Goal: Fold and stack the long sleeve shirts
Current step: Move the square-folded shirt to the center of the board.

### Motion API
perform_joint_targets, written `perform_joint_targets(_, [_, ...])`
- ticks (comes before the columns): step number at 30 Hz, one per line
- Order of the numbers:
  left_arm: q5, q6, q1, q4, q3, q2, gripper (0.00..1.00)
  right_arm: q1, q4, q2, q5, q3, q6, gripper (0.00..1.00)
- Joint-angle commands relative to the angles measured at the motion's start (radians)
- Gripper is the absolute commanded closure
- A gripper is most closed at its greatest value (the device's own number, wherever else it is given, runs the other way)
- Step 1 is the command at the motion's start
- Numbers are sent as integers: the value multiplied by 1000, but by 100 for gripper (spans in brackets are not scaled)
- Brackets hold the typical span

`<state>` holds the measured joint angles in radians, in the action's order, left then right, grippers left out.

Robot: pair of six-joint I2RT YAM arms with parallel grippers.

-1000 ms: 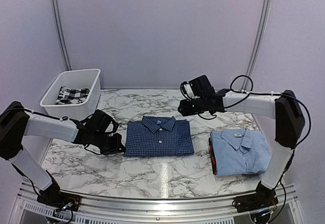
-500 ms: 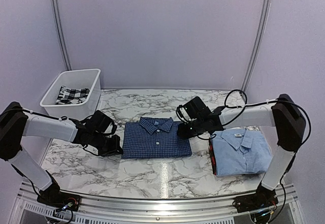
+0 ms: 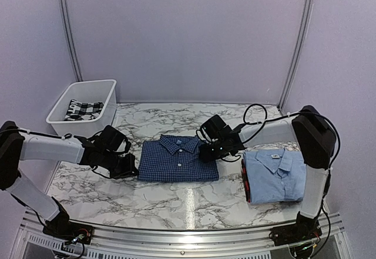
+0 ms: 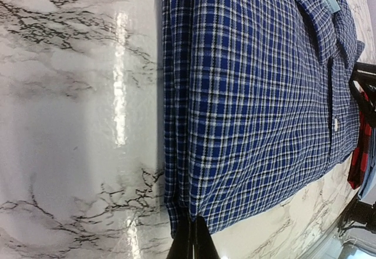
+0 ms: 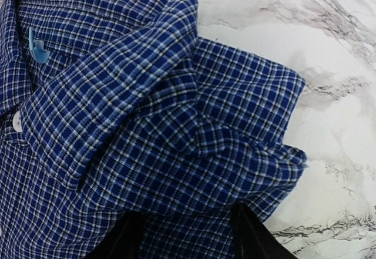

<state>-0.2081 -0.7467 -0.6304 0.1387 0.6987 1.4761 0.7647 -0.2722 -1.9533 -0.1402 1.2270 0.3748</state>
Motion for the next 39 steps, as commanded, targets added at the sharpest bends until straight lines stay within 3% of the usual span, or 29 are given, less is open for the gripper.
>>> perform_joint_targets(1, [31, 22, 30, 82, -47, -56, 100, 32, -16, -2, -6, 61, 23, 48])
perform_joint_targets(14, [102, 45, 137, 253, -172, -269, 100, 140, -15, -123, 68, 204, 59, 48])
perform_joint_targets(22, [142, 23, 170, 327, -187, -315, 100, 143, -37, -49, 42, 165, 57, 44])
perform_joint_targets(32, [138, 64, 169, 386, -86, -366, 49, 123, -160, 173, -121, 59, 62, 37])
perform_joint_targets(39, [138, 123, 162, 434, 49, -382, 24, 85, -320, 286, -282, -29, 128, 32])
